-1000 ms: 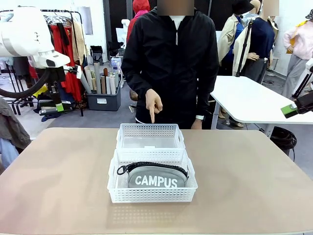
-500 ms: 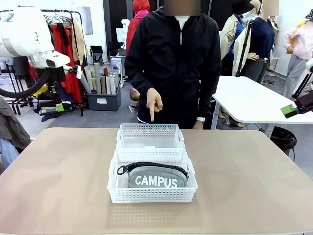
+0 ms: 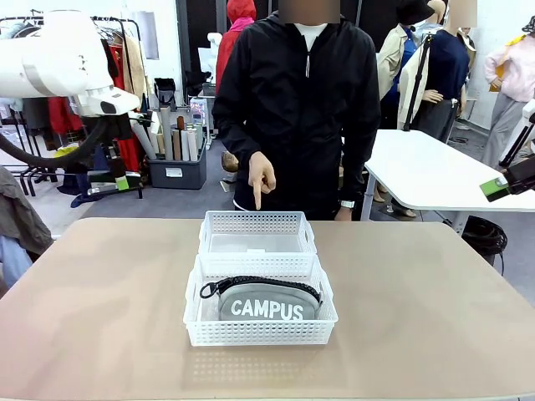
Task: Distribute items into two baskets.
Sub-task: Place the picked Stapler into the Organizing basket as instructed by the person.
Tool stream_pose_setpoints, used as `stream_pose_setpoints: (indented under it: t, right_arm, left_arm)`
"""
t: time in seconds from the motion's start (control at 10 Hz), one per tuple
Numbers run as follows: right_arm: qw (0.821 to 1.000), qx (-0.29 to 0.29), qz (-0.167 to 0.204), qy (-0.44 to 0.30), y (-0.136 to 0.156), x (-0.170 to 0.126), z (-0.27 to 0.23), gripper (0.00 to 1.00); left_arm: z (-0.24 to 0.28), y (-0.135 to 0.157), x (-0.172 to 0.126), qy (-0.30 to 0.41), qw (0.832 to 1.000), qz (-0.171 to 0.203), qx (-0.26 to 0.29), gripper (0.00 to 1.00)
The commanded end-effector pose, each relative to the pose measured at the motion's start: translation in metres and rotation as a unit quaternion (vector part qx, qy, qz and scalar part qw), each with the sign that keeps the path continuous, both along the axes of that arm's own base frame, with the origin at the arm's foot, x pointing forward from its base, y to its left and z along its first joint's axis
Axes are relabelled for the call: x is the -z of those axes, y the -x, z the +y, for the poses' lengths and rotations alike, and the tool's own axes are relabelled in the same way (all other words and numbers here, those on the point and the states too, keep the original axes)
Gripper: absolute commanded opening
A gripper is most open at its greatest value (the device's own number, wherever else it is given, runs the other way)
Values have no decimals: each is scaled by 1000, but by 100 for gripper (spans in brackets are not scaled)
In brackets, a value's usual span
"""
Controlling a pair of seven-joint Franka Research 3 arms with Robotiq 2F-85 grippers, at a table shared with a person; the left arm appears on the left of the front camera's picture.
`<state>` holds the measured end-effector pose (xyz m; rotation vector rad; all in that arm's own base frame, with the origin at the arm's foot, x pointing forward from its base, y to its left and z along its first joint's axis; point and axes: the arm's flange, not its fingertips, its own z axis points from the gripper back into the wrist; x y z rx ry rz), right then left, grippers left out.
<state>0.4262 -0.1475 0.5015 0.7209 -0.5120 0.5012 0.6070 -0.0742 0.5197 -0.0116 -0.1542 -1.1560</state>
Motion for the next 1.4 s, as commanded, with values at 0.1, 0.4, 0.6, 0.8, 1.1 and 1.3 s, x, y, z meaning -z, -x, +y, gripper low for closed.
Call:
stream_pose_setpoints:
  t: [0.1,0.4,0.6,0.8,1.1,1.3]
  right_arm:
    - [1000,3,-5,4,-1,-2,1,98]
    - [1000,3,-5,4,-1,-2,1,98]
    - [1000,3,-5,4,-1,-2,1,98]
    - [1000,3,-5,4,-1,-2,1,98]
    - [1000,3,-5,4,-1,-2,1,98]
    - [1000,3,-5,4,-1,-2,1,98]
  left_arm:
    - [-29,19,2,25,1000,-4,14,0]
    - [-86,29,7,15,1000,2,24,0]
    - [-117,24,19,17,999,11,36,0]
    - [-149,15,26,19,999,21,40,0]
    - [-192,4,35,32,998,-1,45,0]
    - [-220,-2,41,26,998,3,65,0]
